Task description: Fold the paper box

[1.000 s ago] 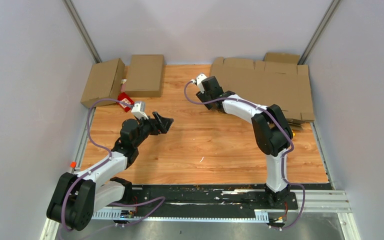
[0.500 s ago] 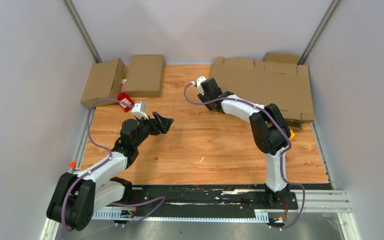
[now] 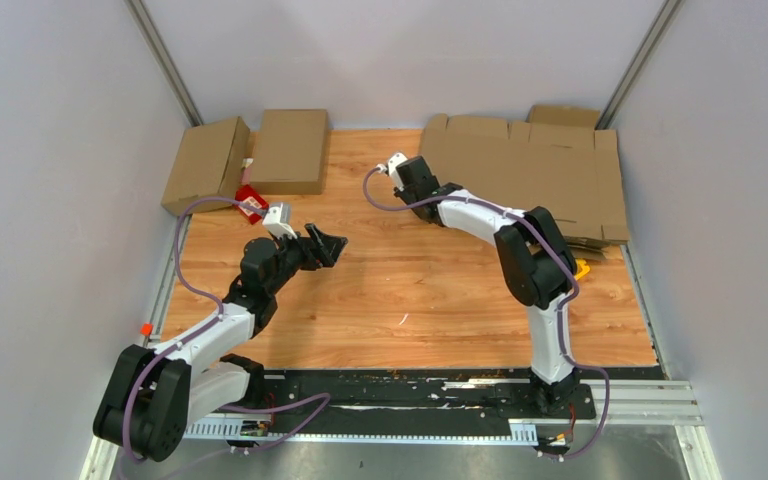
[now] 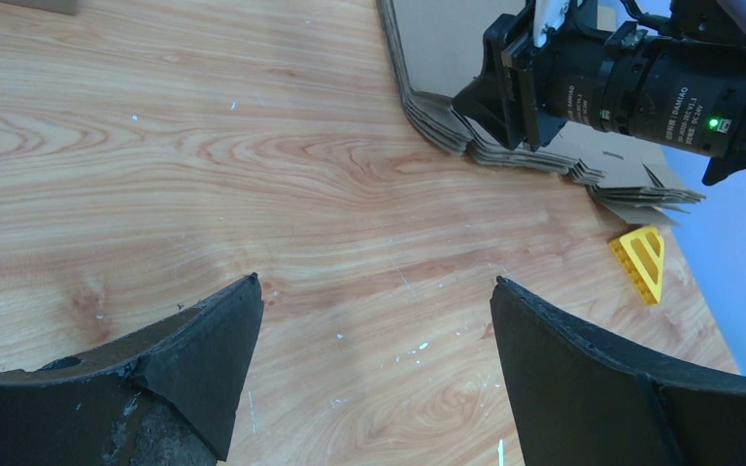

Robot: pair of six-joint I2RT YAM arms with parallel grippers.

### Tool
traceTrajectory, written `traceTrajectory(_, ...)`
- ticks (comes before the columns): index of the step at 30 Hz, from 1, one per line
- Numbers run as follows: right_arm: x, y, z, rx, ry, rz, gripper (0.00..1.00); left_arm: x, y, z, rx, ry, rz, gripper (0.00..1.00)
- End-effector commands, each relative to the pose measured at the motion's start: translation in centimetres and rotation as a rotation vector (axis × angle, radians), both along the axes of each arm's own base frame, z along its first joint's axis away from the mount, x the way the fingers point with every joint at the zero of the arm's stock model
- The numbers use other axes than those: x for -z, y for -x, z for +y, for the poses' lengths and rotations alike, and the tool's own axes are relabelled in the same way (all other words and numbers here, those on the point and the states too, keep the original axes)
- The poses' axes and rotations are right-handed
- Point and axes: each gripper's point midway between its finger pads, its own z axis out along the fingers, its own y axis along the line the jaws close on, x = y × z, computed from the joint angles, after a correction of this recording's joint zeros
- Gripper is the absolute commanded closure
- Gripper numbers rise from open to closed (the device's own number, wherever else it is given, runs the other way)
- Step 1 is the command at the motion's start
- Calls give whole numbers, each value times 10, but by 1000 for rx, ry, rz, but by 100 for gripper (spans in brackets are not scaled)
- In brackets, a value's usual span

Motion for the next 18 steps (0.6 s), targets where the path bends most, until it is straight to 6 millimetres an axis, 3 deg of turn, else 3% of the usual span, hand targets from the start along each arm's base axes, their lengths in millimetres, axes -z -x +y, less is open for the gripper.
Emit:
traceTrajectory(1, -3, -10, 1, 14, 52, -31, 81, -26, -6, -5, 20, 4, -78, 5)
traceTrajectory(3, -7, -10, 2, 19, 43, -38, 97, -27, -6, -6, 23, 5, -83, 5)
traceTrajectory(4, -11, -9, 3, 21, 30, -47, 100, -27, -5, -6, 25, 5, -85, 6)
traceTrajectory(14, -117, 5, -36, 182, -104, -358, 100, -27, -6, -6, 23, 7, -82, 6)
traceTrajectory(18, -154, 18, -38, 156, -175, -405, 100, -27, -6, -6, 25, 9, -80, 6)
